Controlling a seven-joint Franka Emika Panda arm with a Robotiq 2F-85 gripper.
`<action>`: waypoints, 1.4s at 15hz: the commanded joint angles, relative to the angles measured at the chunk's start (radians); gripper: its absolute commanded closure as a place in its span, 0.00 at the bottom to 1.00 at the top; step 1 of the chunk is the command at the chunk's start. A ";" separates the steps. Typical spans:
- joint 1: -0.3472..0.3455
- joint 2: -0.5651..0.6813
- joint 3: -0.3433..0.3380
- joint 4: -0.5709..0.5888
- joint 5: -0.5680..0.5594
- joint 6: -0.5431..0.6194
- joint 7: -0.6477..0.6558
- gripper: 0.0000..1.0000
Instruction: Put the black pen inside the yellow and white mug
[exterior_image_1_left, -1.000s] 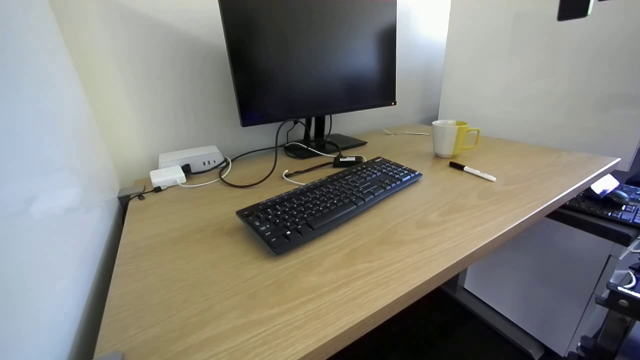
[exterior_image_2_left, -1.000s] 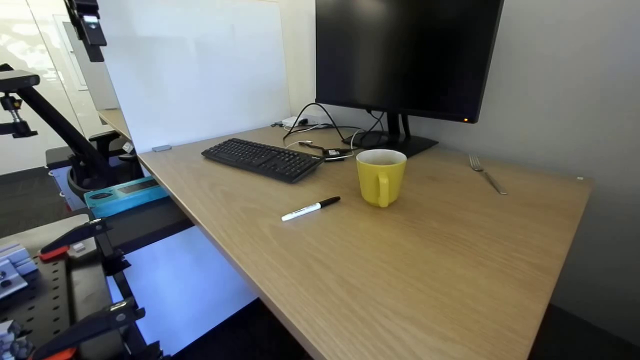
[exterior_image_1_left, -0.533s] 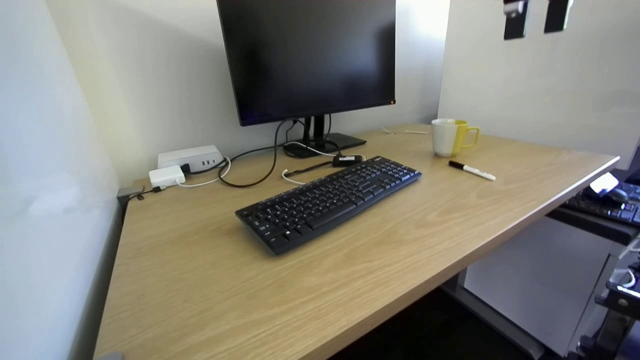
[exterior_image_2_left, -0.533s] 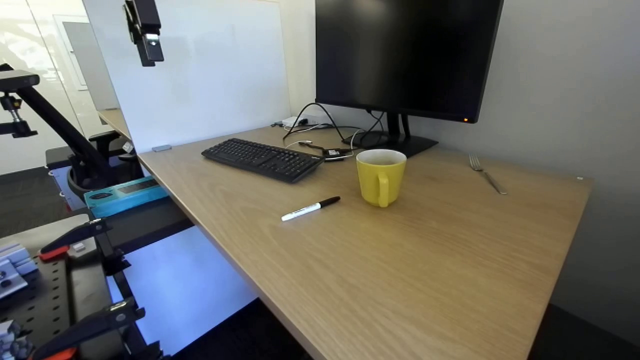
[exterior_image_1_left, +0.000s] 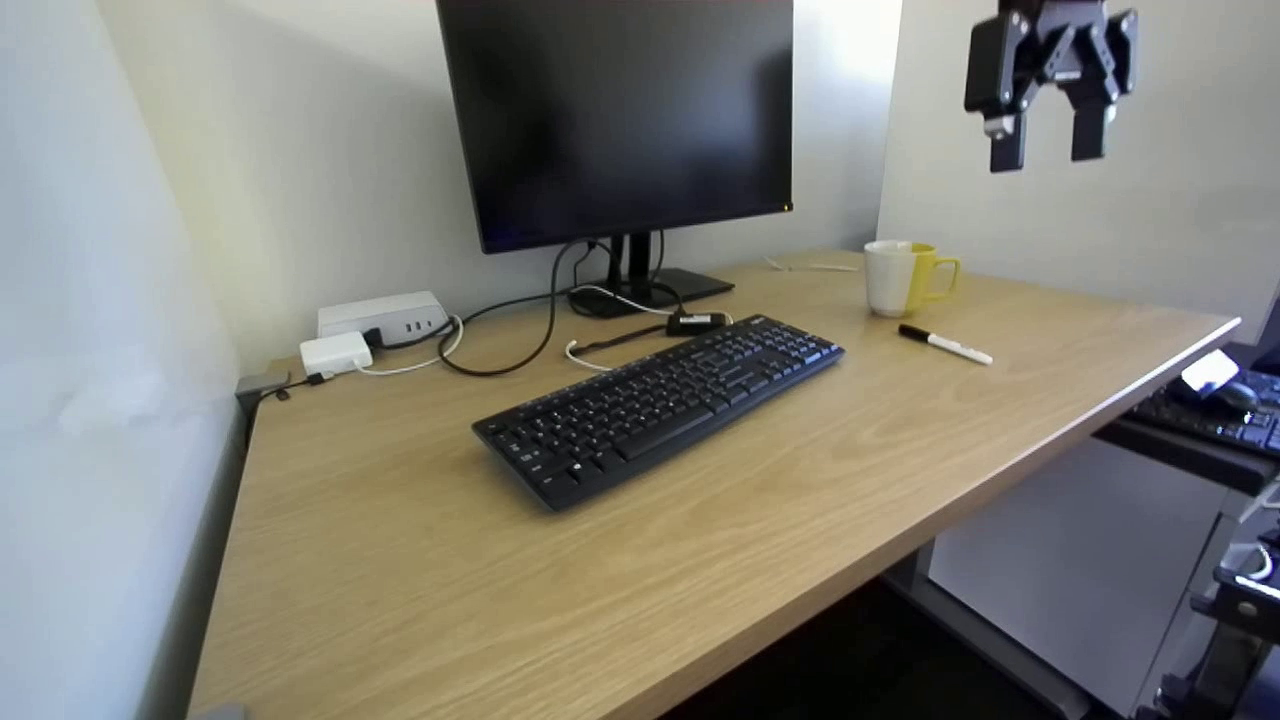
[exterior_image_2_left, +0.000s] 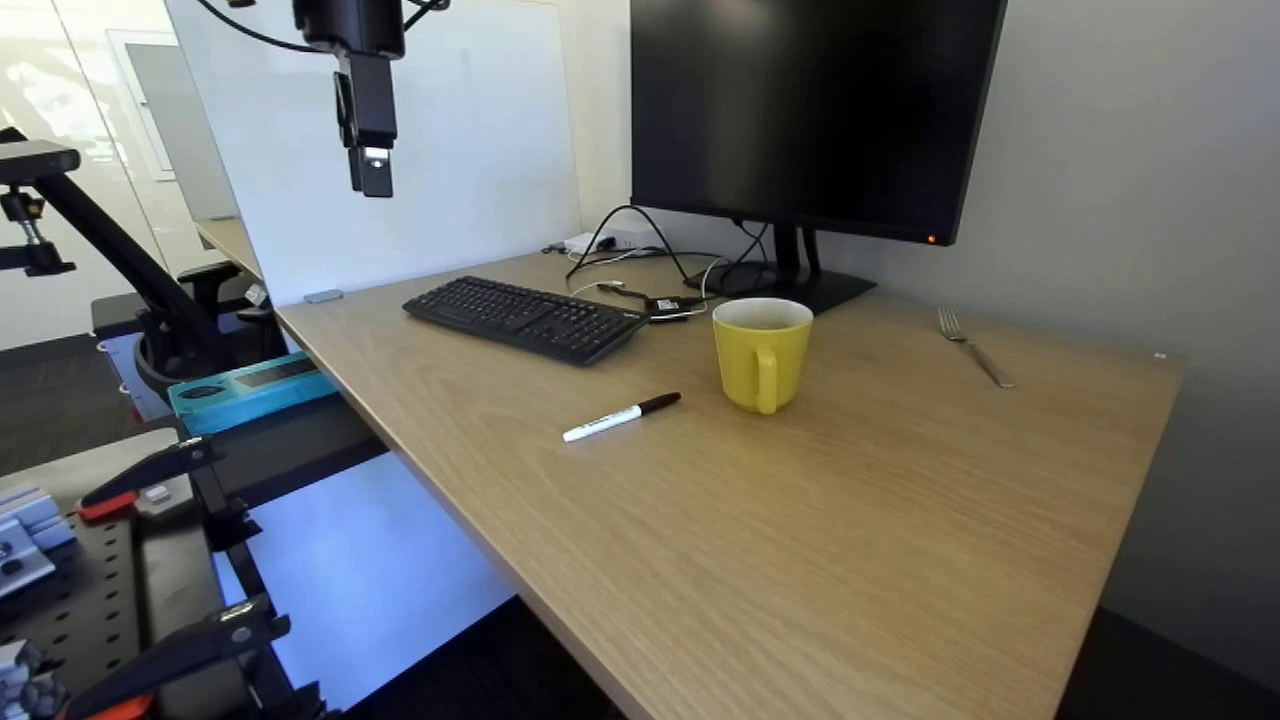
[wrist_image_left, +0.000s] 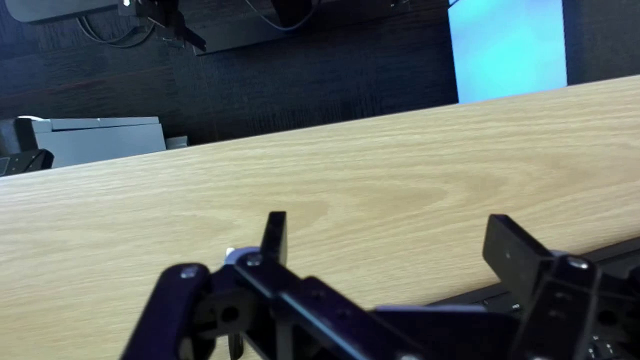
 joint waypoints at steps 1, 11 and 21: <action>-0.024 0.089 -0.028 0.092 0.016 -0.009 -0.033 0.00; -0.064 0.324 -0.098 0.284 0.048 -0.012 -0.088 0.00; -0.090 0.383 -0.127 0.274 0.055 0.000 -0.081 0.00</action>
